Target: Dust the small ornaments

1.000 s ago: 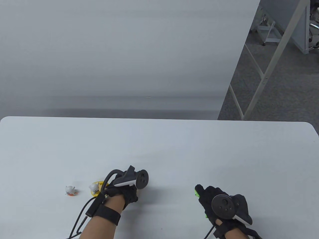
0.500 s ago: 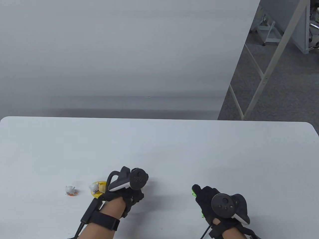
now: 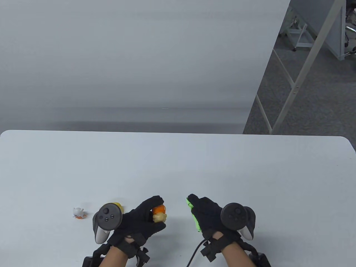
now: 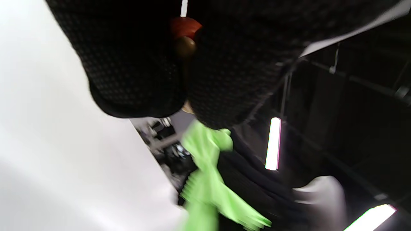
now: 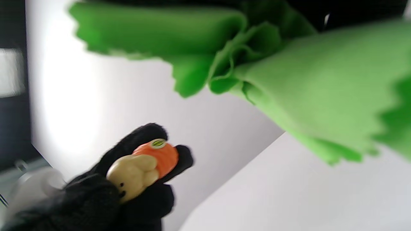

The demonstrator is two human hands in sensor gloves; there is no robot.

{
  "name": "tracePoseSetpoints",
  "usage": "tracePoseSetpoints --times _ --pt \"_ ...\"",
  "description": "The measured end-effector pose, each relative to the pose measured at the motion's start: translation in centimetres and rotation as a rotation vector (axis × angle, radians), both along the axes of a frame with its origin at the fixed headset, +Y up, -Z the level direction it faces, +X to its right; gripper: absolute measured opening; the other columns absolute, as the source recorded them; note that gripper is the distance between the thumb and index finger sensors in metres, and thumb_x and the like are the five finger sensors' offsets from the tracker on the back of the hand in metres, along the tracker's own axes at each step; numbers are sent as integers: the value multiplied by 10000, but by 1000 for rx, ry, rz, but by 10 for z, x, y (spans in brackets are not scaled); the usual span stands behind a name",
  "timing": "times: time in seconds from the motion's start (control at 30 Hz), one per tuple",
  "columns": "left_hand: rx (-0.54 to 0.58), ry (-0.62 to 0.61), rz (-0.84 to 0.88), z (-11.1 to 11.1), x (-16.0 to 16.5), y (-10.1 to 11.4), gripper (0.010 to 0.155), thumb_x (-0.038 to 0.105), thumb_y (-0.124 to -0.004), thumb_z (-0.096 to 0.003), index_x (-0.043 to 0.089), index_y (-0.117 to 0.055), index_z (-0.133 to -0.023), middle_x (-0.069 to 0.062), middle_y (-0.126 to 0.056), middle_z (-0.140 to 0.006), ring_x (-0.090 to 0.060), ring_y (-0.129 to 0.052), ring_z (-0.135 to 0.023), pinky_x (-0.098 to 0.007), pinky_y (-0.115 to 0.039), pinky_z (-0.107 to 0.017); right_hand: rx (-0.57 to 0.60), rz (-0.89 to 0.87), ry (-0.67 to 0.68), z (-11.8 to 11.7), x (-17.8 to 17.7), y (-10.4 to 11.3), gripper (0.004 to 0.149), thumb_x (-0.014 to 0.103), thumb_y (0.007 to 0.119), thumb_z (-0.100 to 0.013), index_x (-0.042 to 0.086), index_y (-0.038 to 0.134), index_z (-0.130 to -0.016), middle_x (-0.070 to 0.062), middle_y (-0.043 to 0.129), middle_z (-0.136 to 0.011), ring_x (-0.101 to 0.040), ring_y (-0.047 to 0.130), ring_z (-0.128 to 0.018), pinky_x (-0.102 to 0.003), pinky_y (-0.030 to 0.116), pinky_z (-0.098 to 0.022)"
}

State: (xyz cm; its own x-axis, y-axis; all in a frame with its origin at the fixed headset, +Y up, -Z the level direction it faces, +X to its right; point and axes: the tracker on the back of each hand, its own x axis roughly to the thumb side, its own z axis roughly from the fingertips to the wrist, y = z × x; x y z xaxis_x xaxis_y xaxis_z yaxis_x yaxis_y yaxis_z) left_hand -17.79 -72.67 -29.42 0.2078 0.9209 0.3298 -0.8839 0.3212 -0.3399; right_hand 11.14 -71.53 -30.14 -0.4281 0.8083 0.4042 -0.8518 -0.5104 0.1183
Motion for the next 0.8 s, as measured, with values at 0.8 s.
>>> tracePoseSetpoints --times 0.8 --pt "-145 182 37 -8 14 -24 803 246 -957 -397 -66 -616 -1054 -428 -656 -1020 -289 -1119 -602 -353 -1081 -365 114 109 179 33 -48 -10 465 101 792 -529 -44 690 -959 -397 893 -750 -467 978 -508 -707 845 -425"
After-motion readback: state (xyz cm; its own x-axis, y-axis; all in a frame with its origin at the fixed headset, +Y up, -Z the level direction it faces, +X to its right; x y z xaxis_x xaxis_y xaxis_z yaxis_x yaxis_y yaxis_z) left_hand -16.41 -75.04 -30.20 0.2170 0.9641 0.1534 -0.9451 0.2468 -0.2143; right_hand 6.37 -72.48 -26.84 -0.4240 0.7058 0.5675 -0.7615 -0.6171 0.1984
